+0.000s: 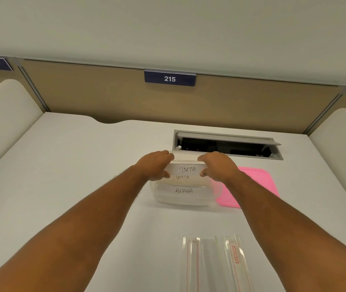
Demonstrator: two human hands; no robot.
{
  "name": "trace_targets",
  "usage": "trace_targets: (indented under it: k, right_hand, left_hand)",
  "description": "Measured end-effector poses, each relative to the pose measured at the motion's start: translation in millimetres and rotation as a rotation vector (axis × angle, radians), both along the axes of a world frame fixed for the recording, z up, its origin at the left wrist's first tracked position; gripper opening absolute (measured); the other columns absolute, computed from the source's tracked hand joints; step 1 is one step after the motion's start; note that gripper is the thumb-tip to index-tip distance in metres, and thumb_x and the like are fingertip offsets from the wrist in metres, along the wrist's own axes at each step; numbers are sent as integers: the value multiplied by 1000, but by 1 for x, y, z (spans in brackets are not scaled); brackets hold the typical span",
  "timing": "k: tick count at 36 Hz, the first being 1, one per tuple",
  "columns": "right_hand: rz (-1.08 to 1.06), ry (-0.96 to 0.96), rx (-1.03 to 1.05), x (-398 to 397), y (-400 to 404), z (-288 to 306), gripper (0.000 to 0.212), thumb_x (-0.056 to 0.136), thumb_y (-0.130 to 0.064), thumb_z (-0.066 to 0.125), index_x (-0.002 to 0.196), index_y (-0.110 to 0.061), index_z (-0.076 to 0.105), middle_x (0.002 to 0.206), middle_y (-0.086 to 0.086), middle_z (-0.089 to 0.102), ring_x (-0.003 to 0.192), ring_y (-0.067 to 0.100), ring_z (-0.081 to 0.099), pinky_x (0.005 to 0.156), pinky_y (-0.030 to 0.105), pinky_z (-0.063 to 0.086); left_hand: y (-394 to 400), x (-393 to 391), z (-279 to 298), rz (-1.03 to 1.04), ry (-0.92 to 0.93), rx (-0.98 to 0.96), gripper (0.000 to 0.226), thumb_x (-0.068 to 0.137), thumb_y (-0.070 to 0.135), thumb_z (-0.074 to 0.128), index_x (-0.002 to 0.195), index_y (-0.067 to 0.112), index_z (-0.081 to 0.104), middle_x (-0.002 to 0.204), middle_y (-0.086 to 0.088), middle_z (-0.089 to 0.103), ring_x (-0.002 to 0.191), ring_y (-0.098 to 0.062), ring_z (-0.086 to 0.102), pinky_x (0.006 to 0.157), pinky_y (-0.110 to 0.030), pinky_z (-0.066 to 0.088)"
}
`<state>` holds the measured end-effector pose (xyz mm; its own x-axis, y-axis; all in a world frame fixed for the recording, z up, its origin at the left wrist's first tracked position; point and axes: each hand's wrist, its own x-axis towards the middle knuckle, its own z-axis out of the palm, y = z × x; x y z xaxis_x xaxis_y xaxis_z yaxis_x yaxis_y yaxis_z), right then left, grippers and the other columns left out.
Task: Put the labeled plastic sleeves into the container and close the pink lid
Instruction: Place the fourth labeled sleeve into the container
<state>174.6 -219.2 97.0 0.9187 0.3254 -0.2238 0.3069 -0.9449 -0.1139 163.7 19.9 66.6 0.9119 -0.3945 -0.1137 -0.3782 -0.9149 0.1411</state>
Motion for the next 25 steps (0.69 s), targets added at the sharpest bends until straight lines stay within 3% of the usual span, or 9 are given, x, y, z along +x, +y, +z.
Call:
trace_targets:
  k: [5,12,17,25]
  right_hand:
    - [25,-28,-65,9,4,-15,51,86,-34,75,132,-18,60,128,8,65,117,29,59,93,40,49]
    - [45,1,-108,16,4,-36,35,90,-24,71,122,-13,63,118,11,67,109,30,61,87,39,50]
    - [78,23,-120,17,4,-46,32,92,-20,67,121,-9,60,120,10,61,109,32,61,85,39,49]
    - [101,6,-147,15,7,-56,24,93,-14,65,115,-7,60,114,10,58,103,32,62,79,38,50]
  left_hand:
    - [-4,10,-9,-4,-41,110,54,81,39,78,123,13,56,112,-4,64,106,-25,57,81,-39,51]
    - [-13,20,-16,25,12,153,42,78,28,82,110,10,61,103,-8,65,101,-27,58,74,-37,50]
    - [-20,22,-23,37,70,176,31,80,17,80,98,8,57,99,-10,62,95,-29,60,65,-34,39]
    - [-23,26,-34,28,103,203,30,79,16,81,98,7,59,99,-10,63,94,-30,61,68,-35,43]
